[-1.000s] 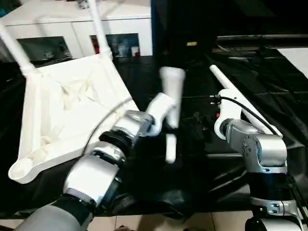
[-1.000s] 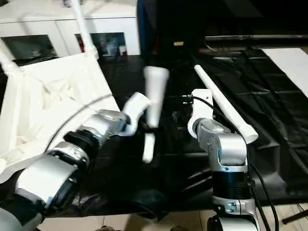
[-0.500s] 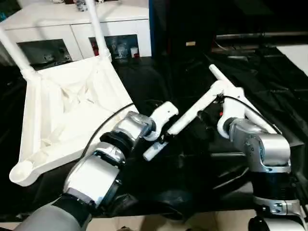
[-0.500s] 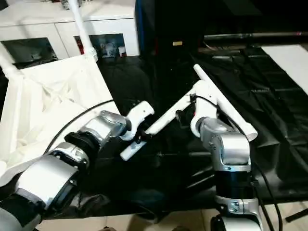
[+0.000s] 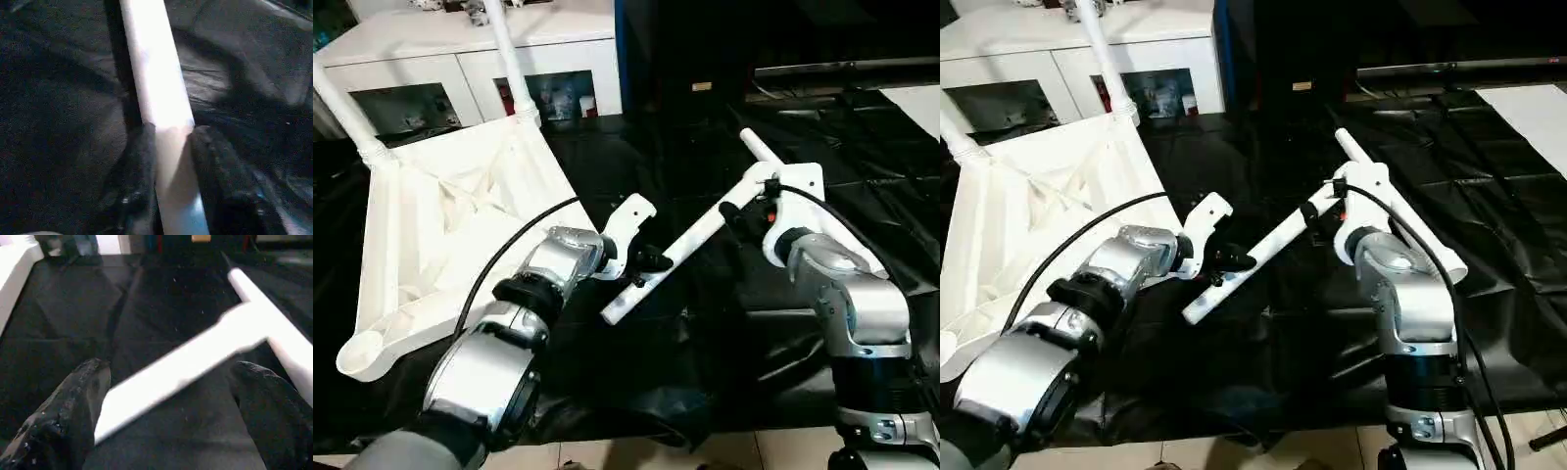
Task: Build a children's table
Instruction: Pick table leg
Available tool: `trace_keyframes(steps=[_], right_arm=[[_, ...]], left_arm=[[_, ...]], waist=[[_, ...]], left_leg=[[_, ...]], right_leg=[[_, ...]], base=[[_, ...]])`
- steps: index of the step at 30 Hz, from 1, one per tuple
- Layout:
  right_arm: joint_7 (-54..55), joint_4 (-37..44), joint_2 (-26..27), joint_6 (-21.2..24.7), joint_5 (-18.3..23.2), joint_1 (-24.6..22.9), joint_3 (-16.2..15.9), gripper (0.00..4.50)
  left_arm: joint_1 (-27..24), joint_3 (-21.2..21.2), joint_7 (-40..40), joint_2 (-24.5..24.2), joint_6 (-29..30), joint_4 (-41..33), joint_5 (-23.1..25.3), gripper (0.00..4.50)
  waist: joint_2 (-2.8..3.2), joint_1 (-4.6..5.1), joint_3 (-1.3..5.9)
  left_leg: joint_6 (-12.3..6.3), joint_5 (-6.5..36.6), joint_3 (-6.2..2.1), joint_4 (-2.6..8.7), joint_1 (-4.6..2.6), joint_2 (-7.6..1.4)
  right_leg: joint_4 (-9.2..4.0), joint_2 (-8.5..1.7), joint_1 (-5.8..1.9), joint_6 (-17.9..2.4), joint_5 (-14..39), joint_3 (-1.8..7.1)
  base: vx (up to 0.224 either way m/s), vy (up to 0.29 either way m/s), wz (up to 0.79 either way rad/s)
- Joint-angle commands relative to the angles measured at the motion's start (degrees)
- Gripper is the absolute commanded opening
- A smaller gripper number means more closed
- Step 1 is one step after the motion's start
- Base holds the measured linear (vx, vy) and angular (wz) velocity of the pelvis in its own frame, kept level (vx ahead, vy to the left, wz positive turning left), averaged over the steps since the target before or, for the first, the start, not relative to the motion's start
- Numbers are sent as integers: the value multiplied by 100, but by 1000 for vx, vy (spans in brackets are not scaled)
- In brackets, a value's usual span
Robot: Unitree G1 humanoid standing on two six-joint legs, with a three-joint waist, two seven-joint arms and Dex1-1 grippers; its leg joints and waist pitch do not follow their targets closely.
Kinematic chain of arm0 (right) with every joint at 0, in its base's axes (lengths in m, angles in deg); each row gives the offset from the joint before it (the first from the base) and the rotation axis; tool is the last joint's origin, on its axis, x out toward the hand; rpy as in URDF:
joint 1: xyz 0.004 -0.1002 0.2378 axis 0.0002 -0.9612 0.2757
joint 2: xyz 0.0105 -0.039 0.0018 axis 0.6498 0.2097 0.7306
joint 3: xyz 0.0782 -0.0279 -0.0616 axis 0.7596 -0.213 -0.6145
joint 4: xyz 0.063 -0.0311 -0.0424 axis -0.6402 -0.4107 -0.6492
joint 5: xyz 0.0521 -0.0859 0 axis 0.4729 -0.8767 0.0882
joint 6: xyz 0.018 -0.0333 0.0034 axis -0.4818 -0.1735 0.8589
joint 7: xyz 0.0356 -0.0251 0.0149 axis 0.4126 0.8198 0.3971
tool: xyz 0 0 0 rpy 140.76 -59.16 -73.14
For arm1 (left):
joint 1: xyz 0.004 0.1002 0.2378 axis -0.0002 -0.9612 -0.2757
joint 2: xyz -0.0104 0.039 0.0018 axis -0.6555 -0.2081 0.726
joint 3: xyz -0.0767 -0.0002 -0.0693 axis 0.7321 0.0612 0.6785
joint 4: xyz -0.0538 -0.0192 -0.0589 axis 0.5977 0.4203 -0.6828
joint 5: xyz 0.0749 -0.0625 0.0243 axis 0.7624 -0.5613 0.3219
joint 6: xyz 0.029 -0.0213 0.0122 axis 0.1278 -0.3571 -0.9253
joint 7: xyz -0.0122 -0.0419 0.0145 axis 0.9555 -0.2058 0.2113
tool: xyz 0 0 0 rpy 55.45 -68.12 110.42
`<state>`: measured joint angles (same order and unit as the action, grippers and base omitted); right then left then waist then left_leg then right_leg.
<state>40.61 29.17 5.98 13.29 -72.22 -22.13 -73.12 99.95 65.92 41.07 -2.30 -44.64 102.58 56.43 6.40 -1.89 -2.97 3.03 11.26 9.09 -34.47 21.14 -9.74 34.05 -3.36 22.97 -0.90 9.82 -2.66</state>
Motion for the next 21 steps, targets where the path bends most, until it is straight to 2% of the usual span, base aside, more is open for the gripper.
trace_keyframes(steps=[1, 2, 3, 4, 8, 9, 10, 11, 15, 16, 21], right_arm=[[-48, 43, -2, -79, -40, -34, -69, 419], [-48, 43, -2, -79, -40, -34, -69, 419], [-91, 62, -28, -68, -33, -52, -74, 419], [-124, 51, -47, -76, -30, -55, -83, 419], [-146, -8, -86, -100, -27, -50, -83, 419], [-138, -16, -75, -107, -10, -50, -67, 419], [-133, -20, -67, -114, -2, -51, -59, 419], [-130, -29, -61, -128, -8, -51, -67, 419], [-155, -55, -28, -135, -52, -46, -129, 419], [-153, -65, -24, -137, -55, -38, -129, 419], [-136, -143, -19, -152, -58, 20, -119, 419]], left_arm=[[-273, -314, -9, 19, 250, 109, 305, 111], [-273, -314, -9, 19, 250, 109, 305, 99], [-328, -472, 27, 34, 232, 112, 443, 99], [-368, -544, 10, 34, 251, 83, 495, 83], [-486, -667, 15, 19, 388, -111, 563, 78], [-512, -638, 30, 25, 470, -167, 521, 78], [-525, -612, 37, 32, 521, -196, 486, 106], [-537, -581, 55, 39, 553, -227, 456, 114], [-613, -582, 167, 52, 576, -325, 497, 130], [-636, -611, 185, 47, 544, -324, 524, 158], [-738, -654, 222, 33, 567, -404, 572, 158]], waist=[[-127, 26, 408], [-116, 21, 401], [-147, 28, 392], [-121, 22, 385], [-128, 40, 358], [-155, 44, 359], [-143, 45, 356], [-156, 43, 357], [-138, 45, 366], [-141, 49, 360], [-141, 54, 357]], left_leg=[[-386, 575, -44, 330, -17, -172], [-384, 579, -53, 337, -12, -176], [-383, 626, -43, 343, -14, -172], [-375, 668, -50, 350, -22, -181], [-326, 835, -53, 374, -32, -178], [-302, 851, -56, 379, -37, -184], [-298, 842, -51, 377, -33, -170], [-301, 848, -52, 379, -35, -169], [-310, 827, -59, 382, -28, -174], [-312, 856, -61, 387, -24, -174], [-294, 918, -67, 398, -23, -175]], right_leg=[[-449, -401, -396, -1219, 1156, 214], [-446, -405, -397, -1206, 1210, 214], [-475, -398, -390, -1150, 1369, 211], [-485, -405, -379, -1095, 1526, 214], [-536, -404, -361, -918, 2053, 203], [-534, -405, -357, -886, 2149, 207], [-546, -402, -349, -866, 2191, 206], [-551, -404, -347, -852, 2222, 206], [-550, -403, -338, -843, 2163, 206], [-554, -402, -336, -839, 2177, 204], [-564, -410, -330, -794, 2284, 205]], base=[[0, 0, 0], [0, 0, 0], [0, 0, 0], [0, 0, 0], [0, 0, 0], [0, 0, 0], [0, 0, 0], [0, 0, 0], [0, 0, 0], [0, 0, 0], [0, 0, 0]])
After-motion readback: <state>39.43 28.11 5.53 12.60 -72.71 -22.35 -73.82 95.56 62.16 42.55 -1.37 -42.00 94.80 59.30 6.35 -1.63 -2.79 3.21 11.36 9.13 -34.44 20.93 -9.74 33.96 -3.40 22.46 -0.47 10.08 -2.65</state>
